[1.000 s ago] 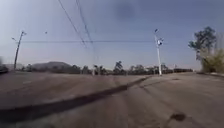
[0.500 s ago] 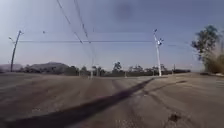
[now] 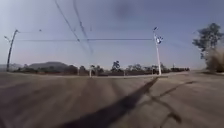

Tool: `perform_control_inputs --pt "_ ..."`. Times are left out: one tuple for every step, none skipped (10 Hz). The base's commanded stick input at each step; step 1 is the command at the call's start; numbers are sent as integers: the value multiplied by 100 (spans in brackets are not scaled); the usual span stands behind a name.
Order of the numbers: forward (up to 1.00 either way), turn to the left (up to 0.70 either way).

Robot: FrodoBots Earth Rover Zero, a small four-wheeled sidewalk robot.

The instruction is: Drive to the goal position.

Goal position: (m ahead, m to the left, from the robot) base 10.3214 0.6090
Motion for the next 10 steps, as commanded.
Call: perform_control_inputs --pt "100 27" --pt "100 14" --pt "100 0" --pt "100 0" --pt "100 0" --pt "100 0" --pt "100 0" --pt "100 0" --pt "100 0" --pt "100 0"
